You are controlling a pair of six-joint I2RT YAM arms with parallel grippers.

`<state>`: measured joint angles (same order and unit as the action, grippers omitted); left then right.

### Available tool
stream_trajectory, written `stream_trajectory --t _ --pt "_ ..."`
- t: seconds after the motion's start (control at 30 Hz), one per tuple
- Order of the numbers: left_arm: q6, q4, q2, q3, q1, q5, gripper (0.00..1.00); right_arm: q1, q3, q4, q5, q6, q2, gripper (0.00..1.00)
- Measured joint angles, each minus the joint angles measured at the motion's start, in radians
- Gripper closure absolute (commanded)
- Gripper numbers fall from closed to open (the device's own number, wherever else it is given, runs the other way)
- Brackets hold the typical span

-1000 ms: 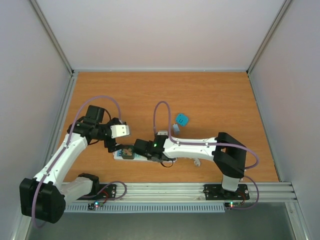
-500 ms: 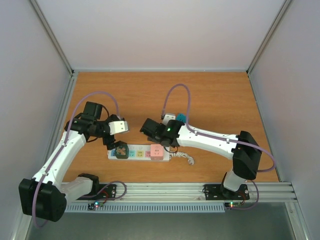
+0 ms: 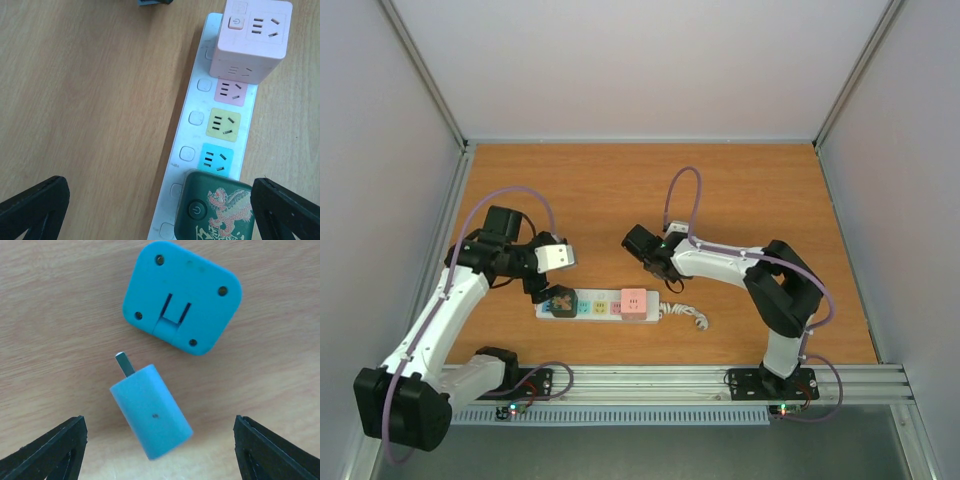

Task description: Insert the plug

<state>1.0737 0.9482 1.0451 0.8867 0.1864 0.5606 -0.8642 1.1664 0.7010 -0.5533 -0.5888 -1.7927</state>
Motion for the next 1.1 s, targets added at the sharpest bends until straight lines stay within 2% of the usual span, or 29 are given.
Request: stream_trajectory --t 0.3,0.4,0.7,0.9,1.1 --pt "0.000 0.008 -0.016 0.000 0.000 -0.002 0.00 0.026 -0.005 -0.114 -0.024 0.093 -0.106 0.30" --pt "0.000 0.011 -0.020 0.000 0.000 -0.003 0.00 0.031 -0.005 -0.140 -0.032 0.116 -0.115 0.41" --pt "0.000 0.014 -0.020 0.000 0.000 -0.005 0.00 0.031 -0.033 -0.220 -0.021 0.175 -0.125 0.62" --pt "-0.001 0.014 -0.020 0.000 0.000 -0.006 0.00 0.032 -0.040 -0.248 -0.014 0.192 -0.125 0.98" --pt "0.008 0.014 -0.020 0.000 0.000 -0.007 0.00 0.021 -0.039 -0.240 0.023 0.203 -0.108 0.99"
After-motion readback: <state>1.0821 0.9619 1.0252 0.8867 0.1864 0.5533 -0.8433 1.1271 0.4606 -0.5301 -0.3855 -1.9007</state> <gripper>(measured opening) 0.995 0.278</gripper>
